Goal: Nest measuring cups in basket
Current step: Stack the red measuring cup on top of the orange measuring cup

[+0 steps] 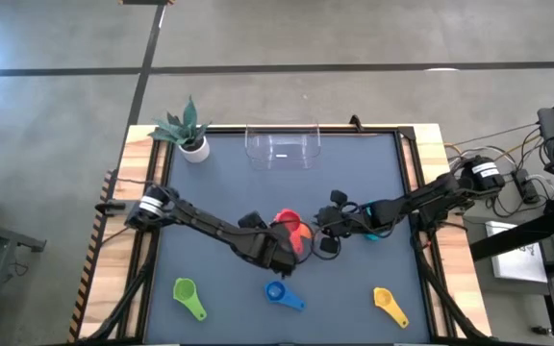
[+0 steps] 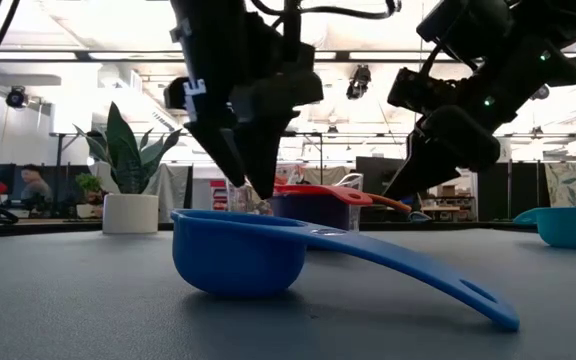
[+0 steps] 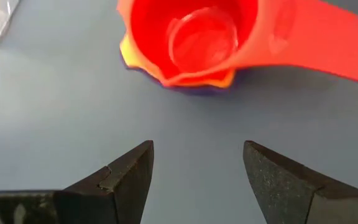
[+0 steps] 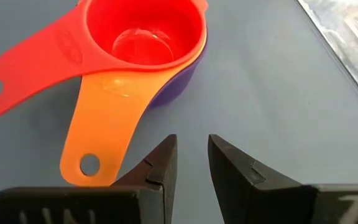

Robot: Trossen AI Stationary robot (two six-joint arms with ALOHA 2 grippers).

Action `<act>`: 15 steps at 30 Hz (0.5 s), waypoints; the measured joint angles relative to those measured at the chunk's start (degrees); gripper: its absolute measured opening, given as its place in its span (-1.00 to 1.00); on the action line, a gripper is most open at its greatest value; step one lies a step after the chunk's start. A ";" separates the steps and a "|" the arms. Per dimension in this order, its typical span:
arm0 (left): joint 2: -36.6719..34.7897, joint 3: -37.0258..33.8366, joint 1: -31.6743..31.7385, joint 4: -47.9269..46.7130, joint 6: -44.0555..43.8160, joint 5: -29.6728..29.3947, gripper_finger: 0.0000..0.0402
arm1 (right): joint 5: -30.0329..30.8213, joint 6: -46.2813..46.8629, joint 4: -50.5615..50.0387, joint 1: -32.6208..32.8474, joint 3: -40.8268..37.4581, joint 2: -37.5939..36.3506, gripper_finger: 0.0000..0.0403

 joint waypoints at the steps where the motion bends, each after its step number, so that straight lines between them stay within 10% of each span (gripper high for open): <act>1: -0.04 -0.15 -0.25 0.77 -0.33 0.02 0.15 | -0.02 -0.01 0.00 -0.08 0.00 0.00 -0.59; 15: -0.04 -4.36 -0.73 16.61 1.86 0.18 0.15 | -0.85 0.71 0.19 -0.08 0.00 -0.07 -0.64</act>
